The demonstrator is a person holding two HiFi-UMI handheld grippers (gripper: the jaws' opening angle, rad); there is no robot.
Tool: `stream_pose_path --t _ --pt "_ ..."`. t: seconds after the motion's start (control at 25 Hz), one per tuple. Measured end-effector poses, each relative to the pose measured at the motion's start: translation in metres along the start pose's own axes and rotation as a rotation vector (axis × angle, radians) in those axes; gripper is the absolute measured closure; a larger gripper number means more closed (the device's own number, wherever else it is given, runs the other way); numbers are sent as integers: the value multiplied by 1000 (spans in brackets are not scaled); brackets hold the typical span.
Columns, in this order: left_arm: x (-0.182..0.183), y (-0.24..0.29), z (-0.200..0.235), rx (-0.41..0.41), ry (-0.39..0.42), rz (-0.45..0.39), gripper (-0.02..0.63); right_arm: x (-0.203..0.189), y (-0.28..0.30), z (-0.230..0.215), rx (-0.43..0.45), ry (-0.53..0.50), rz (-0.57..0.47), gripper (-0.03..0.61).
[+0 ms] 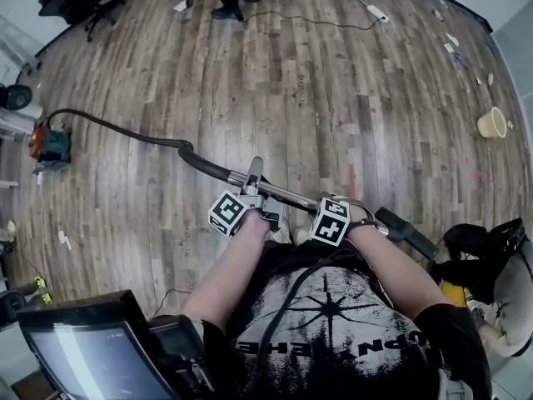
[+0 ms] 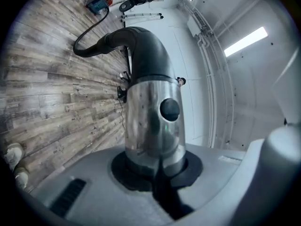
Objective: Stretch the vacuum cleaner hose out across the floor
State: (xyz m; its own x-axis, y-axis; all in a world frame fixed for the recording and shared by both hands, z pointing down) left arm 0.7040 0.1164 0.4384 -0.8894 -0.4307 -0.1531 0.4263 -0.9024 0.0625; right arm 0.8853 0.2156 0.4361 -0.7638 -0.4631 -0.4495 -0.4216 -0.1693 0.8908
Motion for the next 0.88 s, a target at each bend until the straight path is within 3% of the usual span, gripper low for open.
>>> stream_pose_path --t 0.36,0.56,0.88 --pt "-15 38 7 53 24 46 578 -13 5 -26 -105 7 -15 483" --pt "-22 53 8 73 19 -8 579 -21 4 -53 -65 -26 -16 492" --pt "-67 79 4 87 41 -123 578 -62 -9 -107 1 -128 -46 492"
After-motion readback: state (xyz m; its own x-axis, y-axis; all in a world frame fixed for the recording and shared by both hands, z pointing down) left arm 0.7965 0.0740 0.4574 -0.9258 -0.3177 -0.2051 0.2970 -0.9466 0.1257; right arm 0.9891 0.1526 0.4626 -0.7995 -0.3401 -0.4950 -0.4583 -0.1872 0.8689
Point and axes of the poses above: the fingertips, and each gripper's own axes: y forward along the fingers, z to its left, x out of its top, the point moved 10 cm from there along -y, backward along the fingers, and after that the axes turned 10 degrees about -z, right-handed, at the moved point
